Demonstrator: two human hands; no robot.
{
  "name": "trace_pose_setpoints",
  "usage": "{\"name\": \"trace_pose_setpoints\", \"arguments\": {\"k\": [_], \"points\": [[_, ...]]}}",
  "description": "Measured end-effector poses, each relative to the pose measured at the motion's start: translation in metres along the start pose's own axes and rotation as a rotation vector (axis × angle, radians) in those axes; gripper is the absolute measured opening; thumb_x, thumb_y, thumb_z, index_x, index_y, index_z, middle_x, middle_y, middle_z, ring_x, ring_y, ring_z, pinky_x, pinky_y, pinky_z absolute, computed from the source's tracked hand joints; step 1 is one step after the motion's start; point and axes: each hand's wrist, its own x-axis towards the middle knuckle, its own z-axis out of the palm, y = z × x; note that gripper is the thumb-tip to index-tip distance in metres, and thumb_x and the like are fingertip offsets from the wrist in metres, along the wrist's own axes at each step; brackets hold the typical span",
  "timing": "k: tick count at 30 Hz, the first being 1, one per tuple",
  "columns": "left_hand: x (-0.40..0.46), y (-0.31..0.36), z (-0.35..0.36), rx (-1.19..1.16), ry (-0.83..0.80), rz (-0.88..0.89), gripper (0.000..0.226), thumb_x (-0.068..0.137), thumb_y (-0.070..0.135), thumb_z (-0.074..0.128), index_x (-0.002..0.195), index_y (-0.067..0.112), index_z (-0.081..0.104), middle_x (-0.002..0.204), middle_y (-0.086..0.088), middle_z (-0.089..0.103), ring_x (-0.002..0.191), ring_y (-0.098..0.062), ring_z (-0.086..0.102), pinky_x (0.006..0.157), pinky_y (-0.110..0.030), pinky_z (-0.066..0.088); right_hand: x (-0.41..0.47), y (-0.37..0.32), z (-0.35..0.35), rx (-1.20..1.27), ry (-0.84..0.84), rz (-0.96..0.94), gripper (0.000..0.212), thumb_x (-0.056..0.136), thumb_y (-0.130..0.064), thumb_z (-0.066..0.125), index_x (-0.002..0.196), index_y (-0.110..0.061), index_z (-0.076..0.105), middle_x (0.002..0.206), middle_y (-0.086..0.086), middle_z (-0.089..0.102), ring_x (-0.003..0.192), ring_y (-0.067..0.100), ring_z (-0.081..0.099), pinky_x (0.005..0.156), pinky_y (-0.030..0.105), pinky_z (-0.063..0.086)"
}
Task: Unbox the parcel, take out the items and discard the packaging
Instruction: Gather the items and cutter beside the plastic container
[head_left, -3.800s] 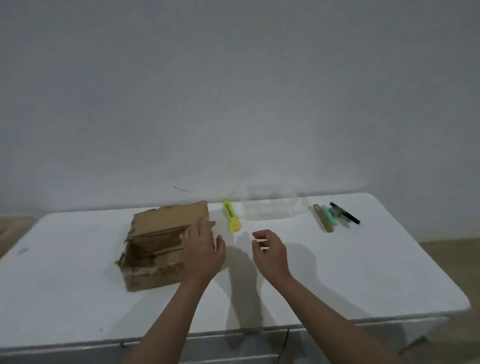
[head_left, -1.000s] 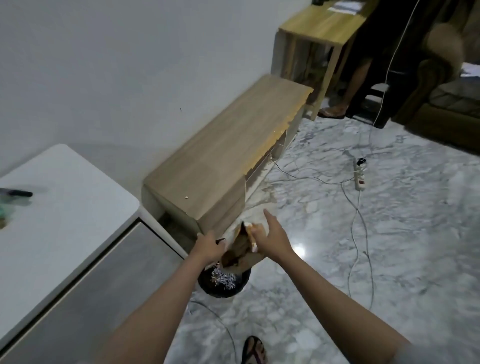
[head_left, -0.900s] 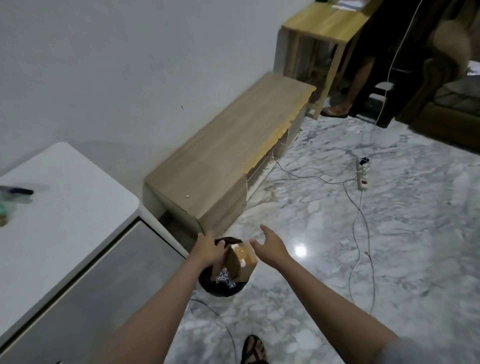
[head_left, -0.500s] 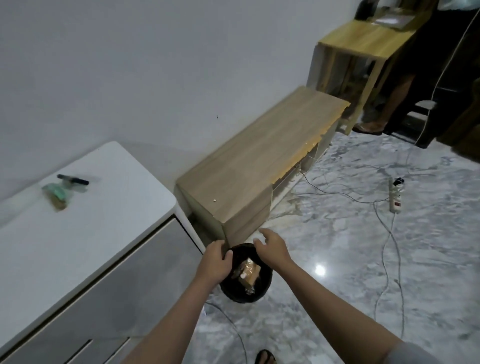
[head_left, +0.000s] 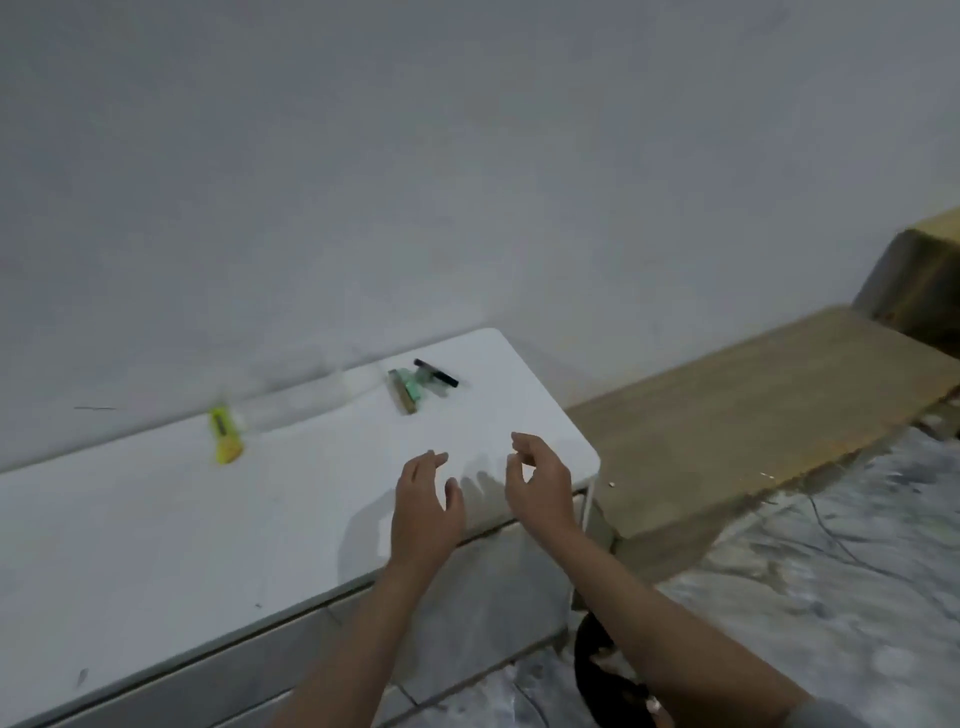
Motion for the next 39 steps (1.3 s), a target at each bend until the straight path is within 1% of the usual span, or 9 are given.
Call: {"name": "trace_pose_setpoints", "arguments": {"k": [5, 10, 14, 18, 23, 27, 33, 36, 39], "points": [[0.041, -0.078, -0.075, 0.048, 0.166, -0.088, 0.033, 0.087, 0.009, 0.058, 0.120, 0.005, 0.056, 0.124, -0.014, 0.054, 0.121, -0.027, 0.049, 0.096, -0.025, 0.034, 0.014, -0.040, 0.090, -0.059, -0.135, -0.106, 0.033, 0.091, -0.013, 0.053, 0.124, -0.012, 0.056, 0.124, 0.003, 0.058, 0.105, 0.014, 0.054, 0.088, 0.019, 0.038], [0.072, -0.139, -0.125, 0.059, 0.208, -0.154, 0.039, 0.083, 0.009, 0.062, 0.121, 0.001, 0.054, 0.121, -0.018, 0.052, 0.116, -0.034, 0.050, 0.092, -0.038, 0.042, 0.032, -0.060, 0.144, -0.129, -0.095, -0.145, 0.033, 0.089, -0.012, 0.055, 0.121, -0.008, 0.056, 0.122, 0.009, 0.057, 0.116, 0.023, 0.051, 0.094, 0.024, 0.035], [0.102, -0.176, -0.152, 0.076, 0.212, -0.240, 0.056, 0.079, 0.025, 0.062, 0.124, -0.005, 0.050, 0.123, -0.027, 0.049, 0.117, -0.044, 0.048, 0.095, -0.048, 0.043, 0.059, -0.065, 0.170, -0.275, -0.040, -0.178, 0.039, 0.083, -0.013, 0.061, 0.122, -0.005, 0.056, 0.117, 0.013, 0.059, 0.112, 0.033, 0.050, 0.091, 0.035, 0.040], [0.136, -0.190, -0.161, 0.092, 0.236, -0.270, 0.075, 0.083, 0.030, 0.067, 0.138, -0.007, 0.034, 0.142, -0.029, 0.035, 0.133, -0.043, 0.033, 0.107, -0.049, 0.031, 0.109, -0.060, 0.184, -0.623, -0.076, -0.211, 0.057, 0.076, -0.032, 0.062, 0.128, -0.012, 0.049, 0.129, 0.014, 0.052, 0.120, 0.037, 0.049, 0.098, 0.049, 0.042], [0.172, -0.201, -0.156, 0.114, 0.213, -0.313, 0.088, 0.083, 0.042, 0.065, 0.144, -0.005, 0.022, 0.149, -0.027, 0.023, 0.138, -0.043, 0.024, 0.110, -0.049, 0.027, 0.159, -0.051, 0.193, -1.008, -0.178, -0.062, 0.084, 0.074, -0.061, 0.058, 0.142, -0.036, 0.016, 0.142, 0.014, 0.028, 0.127, 0.039, 0.034, 0.104, 0.054, 0.025], [0.185, -0.212, -0.146, 0.104, 0.205, -0.328, 0.091, 0.083, 0.044, 0.065, 0.143, -0.008, 0.020, 0.150, -0.025, 0.025, 0.140, -0.038, 0.022, 0.112, -0.044, 0.024, 0.173, -0.022, 0.202, -1.075, -0.199, -0.078, 0.075, 0.082, -0.061, 0.049, 0.145, -0.038, 0.014, 0.139, 0.013, 0.031, 0.117, 0.035, 0.040, 0.096, 0.046, 0.037], [0.184, -0.226, -0.130, 0.077, 0.192, -0.326, 0.087, 0.084, 0.038, 0.064, 0.142, -0.010, 0.021, 0.151, -0.025, 0.024, 0.145, -0.034, 0.011, 0.114, -0.035, 0.017, 0.174, 0.013, 0.204, -0.769, -0.134, -0.314, 0.051, 0.079, -0.031, 0.061, 0.128, -0.020, 0.054, 0.107, 0.022, 0.054, 0.081, 0.042, 0.056, 0.064, 0.045, 0.052], [0.182, -0.231, -0.123, 0.034, 0.238, -0.293, 0.086, 0.086, 0.039, 0.060, 0.146, -0.005, 0.016, 0.155, -0.018, 0.019, 0.147, -0.024, 0.002, 0.111, -0.027, 0.013, 0.177, 0.015, 0.204, -0.528, -0.122, -0.348, 0.051, 0.083, -0.039, 0.049, 0.128, -0.017, 0.055, 0.112, 0.020, 0.053, 0.093, 0.039, 0.055, 0.077, 0.038, 0.047], [0.182, -0.231, -0.117, 0.000, 0.281, -0.278, 0.092, 0.085, 0.053, 0.052, 0.148, 0.000, 0.012, 0.157, -0.014, 0.016, 0.146, -0.016, 0.001, 0.112, -0.027, 0.015, 0.177, -0.013, 0.210, -0.207, -0.067, -0.369, 0.057, 0.084, -0.040, 0.052, 0.134, -0.013, 0.050, 0.115, 0.012, 0.044, 0.105, 0.022, 0.049, 0.085, 0.023, 0.042]]}}
